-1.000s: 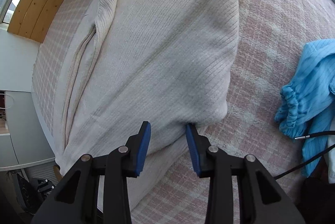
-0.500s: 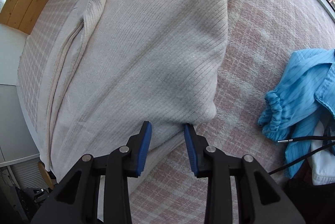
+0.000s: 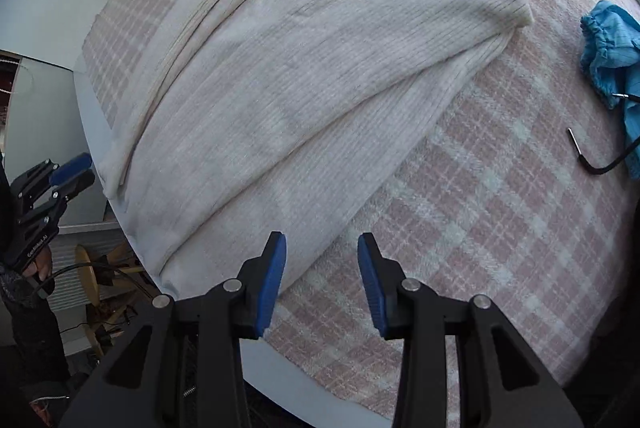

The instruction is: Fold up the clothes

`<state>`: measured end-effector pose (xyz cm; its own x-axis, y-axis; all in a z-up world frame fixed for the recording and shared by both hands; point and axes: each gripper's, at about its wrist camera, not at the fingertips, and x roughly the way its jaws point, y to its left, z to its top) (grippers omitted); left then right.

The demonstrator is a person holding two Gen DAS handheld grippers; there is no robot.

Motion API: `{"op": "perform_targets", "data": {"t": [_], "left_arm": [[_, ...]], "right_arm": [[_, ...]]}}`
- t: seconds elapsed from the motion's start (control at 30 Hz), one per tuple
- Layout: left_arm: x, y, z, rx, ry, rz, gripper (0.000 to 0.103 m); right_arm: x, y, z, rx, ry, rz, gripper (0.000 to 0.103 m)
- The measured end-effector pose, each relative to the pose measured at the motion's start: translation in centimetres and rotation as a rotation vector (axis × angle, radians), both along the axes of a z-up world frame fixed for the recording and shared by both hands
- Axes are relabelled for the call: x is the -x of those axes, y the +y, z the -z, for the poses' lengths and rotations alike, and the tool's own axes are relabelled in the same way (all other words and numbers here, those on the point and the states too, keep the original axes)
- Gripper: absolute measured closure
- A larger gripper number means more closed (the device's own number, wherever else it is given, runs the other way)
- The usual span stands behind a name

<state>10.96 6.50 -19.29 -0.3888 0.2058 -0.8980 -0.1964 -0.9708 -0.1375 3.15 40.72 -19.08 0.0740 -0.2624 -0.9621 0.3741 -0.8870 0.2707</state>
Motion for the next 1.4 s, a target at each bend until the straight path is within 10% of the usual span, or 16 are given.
{"op": "perform_targets", "data": {"t": [0.53, 0.63, 0.87, 1.0, 1.07, 1.4], "left_arm": [[3.9, -0.7, 1.9, -0.027, -0.032, 0.265, 0.083], [3.8, -0.6, 2.6, -0.031, -0.042, 0.305, 0.083], [3.8, -0.9, 2.8, -0.040, -0.037, 0.344, 0.082], [3.9, -0.9, 2.8, -0.037, -0.032, 0.347, 0.082], [3.7, -0.9, 2.6, -0.027, -0.030, 0.338, 0.082], [0.1, 7.0, -1.1, -0.063, 0.025, 0.449, 0.079]], "right_arm": [[-4.9, -2.5, 1.6, -0.086, 0.123, 0.172, 0.062], [-5.2, -3.2, 1.6, -0.085, 0.135, 0.177, 0.096], [-5.1, -0.1, 1.3, -0.091, 0.085, 0.237, 0.099], [-5.0, -0.5, 1.6, -0.083, 0.030, 0.214, 0.089], [-5.0, -0.7, 0.8, -0.090, 0.031, 0.183, 0.064], [6.2, 5.8, -2.6, -0.025, 0.246, 0.378, 0.064]]}}
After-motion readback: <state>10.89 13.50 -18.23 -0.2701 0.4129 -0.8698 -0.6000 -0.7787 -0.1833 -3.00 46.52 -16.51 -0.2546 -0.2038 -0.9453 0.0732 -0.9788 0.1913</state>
